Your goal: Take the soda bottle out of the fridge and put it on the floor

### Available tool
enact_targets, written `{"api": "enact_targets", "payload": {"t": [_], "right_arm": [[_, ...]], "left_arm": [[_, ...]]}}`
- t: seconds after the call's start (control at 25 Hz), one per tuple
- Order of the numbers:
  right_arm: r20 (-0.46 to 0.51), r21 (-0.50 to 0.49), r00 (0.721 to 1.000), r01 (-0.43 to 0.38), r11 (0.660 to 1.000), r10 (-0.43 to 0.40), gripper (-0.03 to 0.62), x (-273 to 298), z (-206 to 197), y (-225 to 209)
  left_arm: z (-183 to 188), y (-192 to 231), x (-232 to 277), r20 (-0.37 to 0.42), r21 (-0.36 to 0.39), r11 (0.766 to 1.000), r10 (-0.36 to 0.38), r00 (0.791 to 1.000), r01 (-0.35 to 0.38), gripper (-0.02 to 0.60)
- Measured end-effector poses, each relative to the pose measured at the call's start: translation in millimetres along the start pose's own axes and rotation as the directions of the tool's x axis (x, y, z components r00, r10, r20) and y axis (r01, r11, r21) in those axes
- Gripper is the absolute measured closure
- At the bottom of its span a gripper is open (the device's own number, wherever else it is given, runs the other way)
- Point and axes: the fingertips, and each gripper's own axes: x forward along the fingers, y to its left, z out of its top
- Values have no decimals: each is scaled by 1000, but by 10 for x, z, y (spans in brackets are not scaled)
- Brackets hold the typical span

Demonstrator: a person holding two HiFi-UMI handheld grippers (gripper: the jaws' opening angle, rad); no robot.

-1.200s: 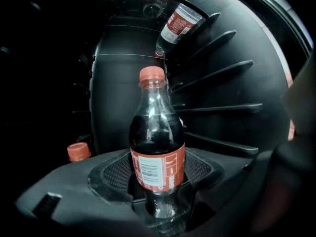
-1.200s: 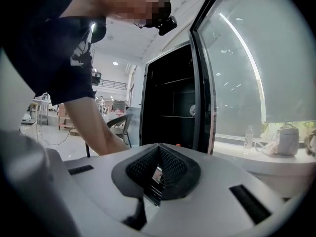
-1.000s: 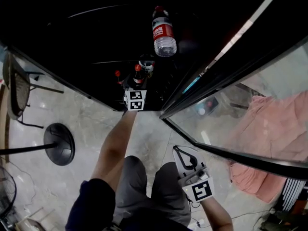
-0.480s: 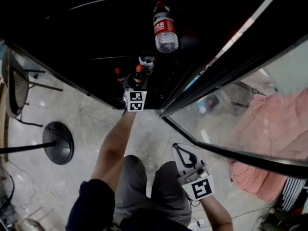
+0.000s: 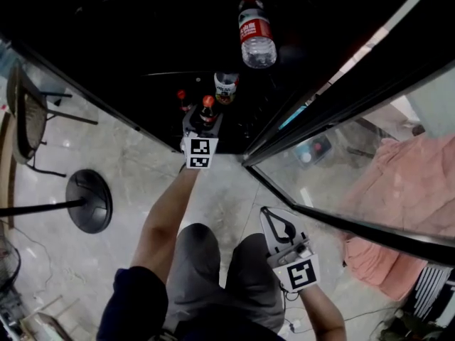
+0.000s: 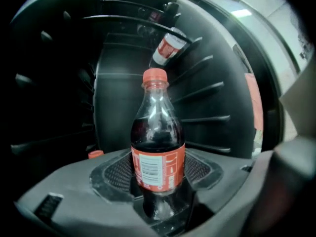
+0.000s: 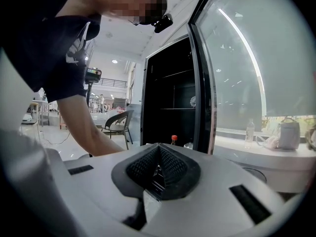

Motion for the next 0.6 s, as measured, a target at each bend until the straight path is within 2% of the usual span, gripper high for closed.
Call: {"api": "enact_targets", "payload": {"t": [0.28,0.6], "right_arm": [[-7,1,1000,-11,1000,11,576,19,-4,69],[-6,3,1000,-16,1000,16,576,110,-125,34]], "left_arm": [[108,-18,-437,21,-17,998,-54,998,54,268],[65,-70,-1040,36,-12,993,-121,992,121,268]]}}
